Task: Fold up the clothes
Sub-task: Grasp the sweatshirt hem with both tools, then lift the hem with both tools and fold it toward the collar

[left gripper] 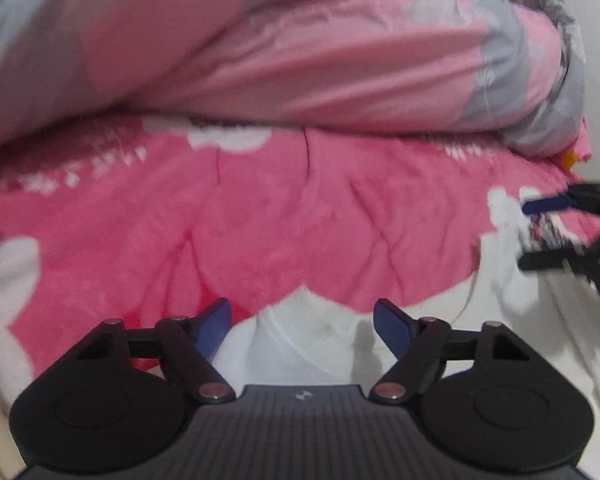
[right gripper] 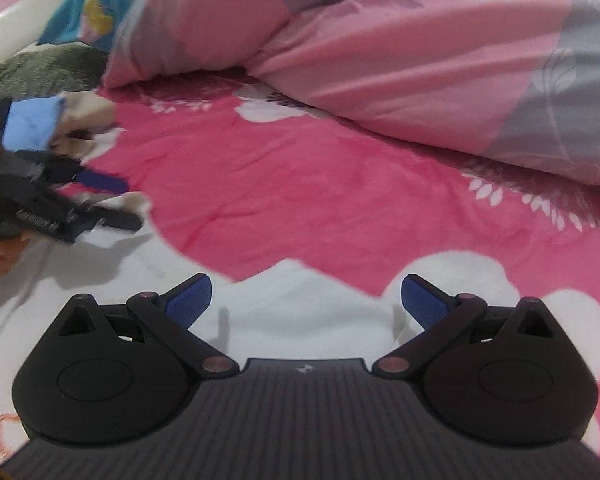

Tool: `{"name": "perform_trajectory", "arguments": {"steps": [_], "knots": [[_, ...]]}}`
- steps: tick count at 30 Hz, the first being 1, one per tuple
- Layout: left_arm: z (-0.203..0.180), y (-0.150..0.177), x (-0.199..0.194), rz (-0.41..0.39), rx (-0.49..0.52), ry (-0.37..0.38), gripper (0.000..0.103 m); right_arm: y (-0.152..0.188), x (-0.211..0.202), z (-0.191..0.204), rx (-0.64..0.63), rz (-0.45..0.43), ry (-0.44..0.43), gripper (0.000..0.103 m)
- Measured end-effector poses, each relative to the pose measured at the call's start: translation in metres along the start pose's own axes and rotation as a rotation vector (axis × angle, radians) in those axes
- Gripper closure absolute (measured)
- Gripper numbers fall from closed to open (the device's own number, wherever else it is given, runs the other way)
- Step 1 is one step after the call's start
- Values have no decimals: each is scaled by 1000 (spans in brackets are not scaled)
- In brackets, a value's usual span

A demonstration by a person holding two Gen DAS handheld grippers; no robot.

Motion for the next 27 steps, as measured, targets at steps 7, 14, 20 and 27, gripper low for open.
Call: {"name": "perform_trajectory", "arguments": {"steps": [7,14,20,27], "knots": [[3,2,4,-22,27,10,41,6,25,-5,-27,56,-18,5],[-8,2,-6,-48,38,61,88,7,11,14,-90,83,-38,87],[-21,2,-49,-151,7,67,91,6,-25,33,-127,28,20,94],[-45,13,-132,-247,9,84,91,8,-98,63,-101,-60,23,95]]}}
Point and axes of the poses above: each gripper's, at about its wrist camera, not at the fingertips, and x roughly the way its jaws point, z to its left, y to its underside, the point moved 6 cm from there along x, roughly the way its jaws point
